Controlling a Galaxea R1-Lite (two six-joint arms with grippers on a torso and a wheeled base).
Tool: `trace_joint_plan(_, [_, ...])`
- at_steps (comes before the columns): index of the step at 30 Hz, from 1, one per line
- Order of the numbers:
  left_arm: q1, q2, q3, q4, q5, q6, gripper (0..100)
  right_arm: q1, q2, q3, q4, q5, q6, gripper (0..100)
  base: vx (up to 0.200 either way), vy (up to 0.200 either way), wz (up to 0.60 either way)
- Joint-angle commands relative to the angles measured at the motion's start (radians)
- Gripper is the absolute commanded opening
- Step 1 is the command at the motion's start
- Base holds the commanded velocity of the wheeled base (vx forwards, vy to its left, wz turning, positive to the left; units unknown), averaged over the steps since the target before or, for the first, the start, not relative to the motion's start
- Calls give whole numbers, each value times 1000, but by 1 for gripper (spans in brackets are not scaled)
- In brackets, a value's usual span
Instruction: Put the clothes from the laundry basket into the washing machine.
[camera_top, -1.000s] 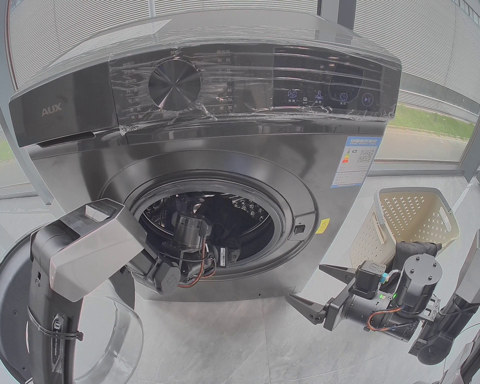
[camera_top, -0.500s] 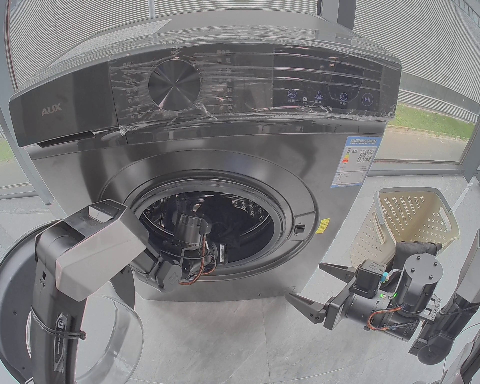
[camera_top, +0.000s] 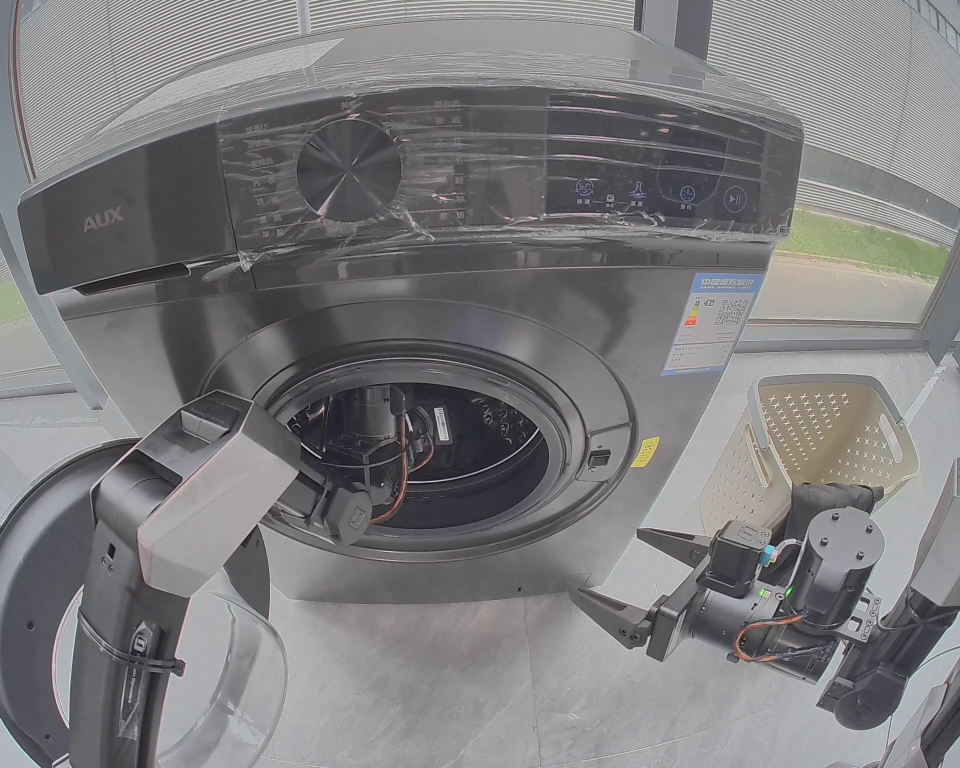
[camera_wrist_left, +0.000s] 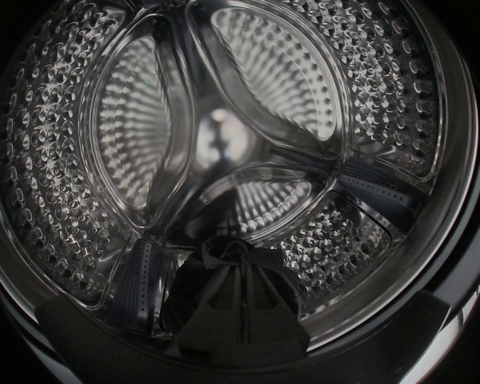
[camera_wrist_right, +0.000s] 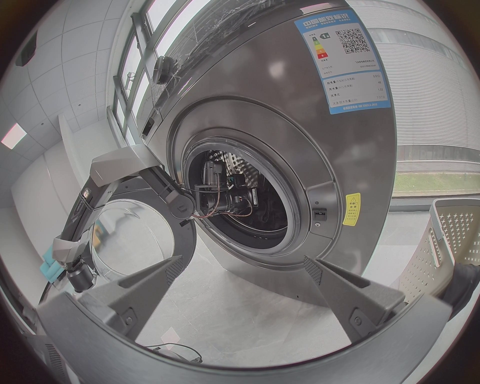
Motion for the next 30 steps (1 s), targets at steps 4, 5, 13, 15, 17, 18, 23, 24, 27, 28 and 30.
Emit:
trace_joint_plan(4, [11, 78, -75, -12, 13, 2, 0, -1, 3, 1, -2, 1, 0, 100, 0, 0, 0])
trace_joint_plan(5, [11, 78, -72, -12, 13, 2, 0, -1, 3, 1, -2, 2, 0, 100, 0, 0, 0])
trace_joint_plan(13, [3, 72, -58, -17, 13, -17, 100, -1, -2, 2, 0, 2, 0, 100, 0, 0, 0])
trace_joint_plan(15, [-3, 66, -39, -17, 13, -26, 100, -1, -3, 2, -2, 2, 0, 100, 0, 0, 0])
trace_joint_plan(17, [-18, 41, 4, -17, 13, -26, 100, -1, -5, 2, -2, 2, 0, 100, 0, 0, 0])
trace_joint_plan(18, [-25, 29, 18, -17, 13, -26, 100, -1, -5, 1, -2, 2, 0, 100, 0, 0, 0])
trace_joint_plan(23, [-57, -40, 132, -14, 13, -24, 100, 0, -5, 2, -2, 2, -2, 100, 0, 0, 0])
trace_joint_plan(24, [-61, -54, 161, -17, 13, -20, 100, 0, -5, 2, -2, 2, -2, 100, 0, 0, 0])
trace_joint_plan(27, [-80, -118, 265, -15, 13, -17, 100, 0, -6, 4, -2, 2, -2, 100, 0, 0, 0])
trace_joint_plan(28, [-80, -118, 265, -15, 13, -17, 100, 0, -6, 4, -2, 2, -2, 100, 0, 0, 0])
trace_joint_plan(30, [-107, -201, 385, -1, 4, -15, 100, 0, -6, 4, -2, 2, -3, 100, 0, 0, 0])
